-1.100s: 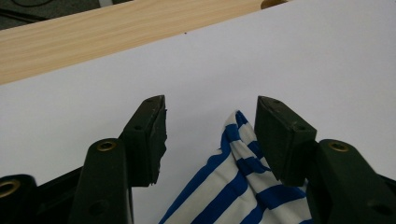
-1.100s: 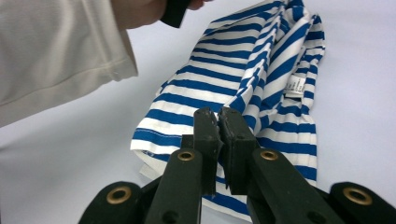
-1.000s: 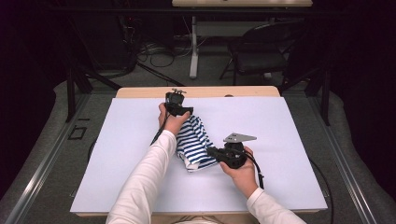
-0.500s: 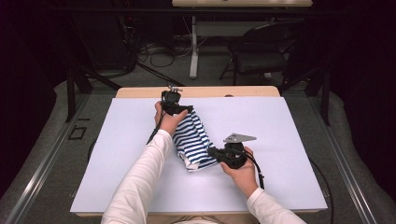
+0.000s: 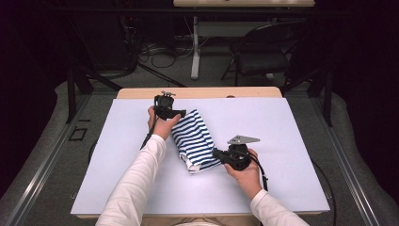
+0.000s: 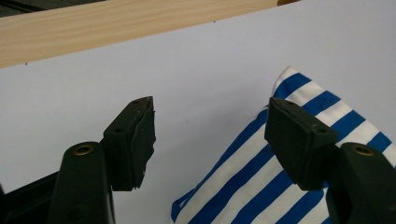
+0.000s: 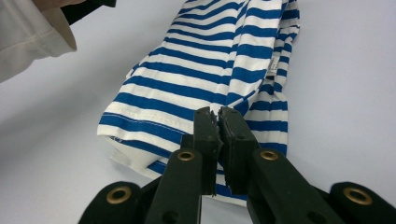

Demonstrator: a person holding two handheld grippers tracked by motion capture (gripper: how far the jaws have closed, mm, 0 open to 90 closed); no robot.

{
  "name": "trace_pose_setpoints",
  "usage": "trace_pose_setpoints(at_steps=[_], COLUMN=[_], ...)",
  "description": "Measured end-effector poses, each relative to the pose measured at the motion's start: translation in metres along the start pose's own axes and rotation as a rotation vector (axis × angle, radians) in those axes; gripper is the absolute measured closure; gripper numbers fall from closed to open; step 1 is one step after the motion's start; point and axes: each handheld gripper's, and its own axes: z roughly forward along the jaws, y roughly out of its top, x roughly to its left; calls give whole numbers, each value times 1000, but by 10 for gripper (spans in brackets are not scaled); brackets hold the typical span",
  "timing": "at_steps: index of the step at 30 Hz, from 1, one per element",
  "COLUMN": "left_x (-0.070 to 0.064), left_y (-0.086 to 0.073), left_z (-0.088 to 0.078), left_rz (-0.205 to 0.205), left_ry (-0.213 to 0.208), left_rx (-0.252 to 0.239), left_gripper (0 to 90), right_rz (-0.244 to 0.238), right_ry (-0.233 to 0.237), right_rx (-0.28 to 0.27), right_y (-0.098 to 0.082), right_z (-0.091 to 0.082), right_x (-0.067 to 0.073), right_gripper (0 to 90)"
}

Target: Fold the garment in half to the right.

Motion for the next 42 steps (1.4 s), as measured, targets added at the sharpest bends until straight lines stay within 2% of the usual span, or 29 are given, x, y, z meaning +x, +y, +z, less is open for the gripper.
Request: trace_pose_setpoints(at_steps=[6, 12, 23, 31, 37, 42], left_x=[7, 12, 13, 15, 16, 16], left_y=[-9, -20, -35, -40, -39, -37], left_z=[-3, -1, -1, 1, 0, 0], left_rz=[-5, -2, 1, 8, 16, 21], left_ry=[-23, -39, -86, -97, -92, -95], left_rx=[3, 27, 56, 91, 88, 74], left_gripper=[388, 448, 538, 696, 861, 889], right_rz=[-5, -3, -1, -3, 3, 1], right_ry=[-14, -20, -26, -28, -27, -28], right_rx=[9, 21, 22, 25, 26, 27], right_y=[-2, -3, -4, -5, -6, -6], right_z=[2, 3, 4, 4, 4, 4], right_x=[-3, -4, -5, -5, -6, -6], right_gripper=[859, 859, 859, 859, 859, 859])
